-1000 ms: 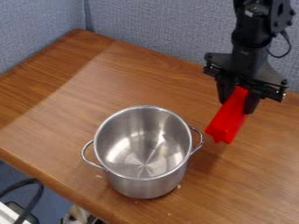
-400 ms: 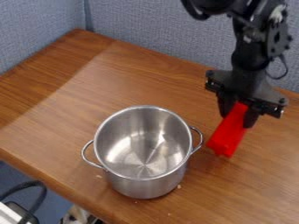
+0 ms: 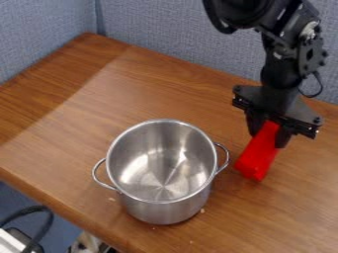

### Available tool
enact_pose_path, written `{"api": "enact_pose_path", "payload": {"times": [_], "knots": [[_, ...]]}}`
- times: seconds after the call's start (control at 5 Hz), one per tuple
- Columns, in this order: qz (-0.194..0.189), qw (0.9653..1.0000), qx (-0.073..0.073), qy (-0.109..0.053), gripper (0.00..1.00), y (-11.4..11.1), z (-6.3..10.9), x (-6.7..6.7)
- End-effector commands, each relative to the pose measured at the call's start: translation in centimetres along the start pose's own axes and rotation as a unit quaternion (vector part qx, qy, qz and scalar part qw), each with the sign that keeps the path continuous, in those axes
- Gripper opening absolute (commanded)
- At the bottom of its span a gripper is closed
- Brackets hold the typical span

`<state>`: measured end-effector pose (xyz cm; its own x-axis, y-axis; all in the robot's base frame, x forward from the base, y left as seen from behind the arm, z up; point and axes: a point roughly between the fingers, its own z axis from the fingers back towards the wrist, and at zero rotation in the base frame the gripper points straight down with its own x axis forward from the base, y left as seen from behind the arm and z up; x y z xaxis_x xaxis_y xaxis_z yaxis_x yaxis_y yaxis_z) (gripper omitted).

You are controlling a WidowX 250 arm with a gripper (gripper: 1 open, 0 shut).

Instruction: Move the red object from the metal pot to the table

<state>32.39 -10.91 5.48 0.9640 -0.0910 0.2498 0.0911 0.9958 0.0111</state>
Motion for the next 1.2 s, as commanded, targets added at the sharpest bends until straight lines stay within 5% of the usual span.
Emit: {"api": "enact_pose_path", "payload": {"times": [0.0, 0.4, 1.0], "knots": [[-0.01, 0.9999, 0.003, -0.013, 1.0, -0.2, 0.6, 0.4], [-0.009, 0.9999, 0.002, -0.01, 1.0, -0.4, 0.0, 0.3], [-0.004, 0.9999, 0.002, 0.013, 1.0, -0.3, 1.6, 0.3]]}}
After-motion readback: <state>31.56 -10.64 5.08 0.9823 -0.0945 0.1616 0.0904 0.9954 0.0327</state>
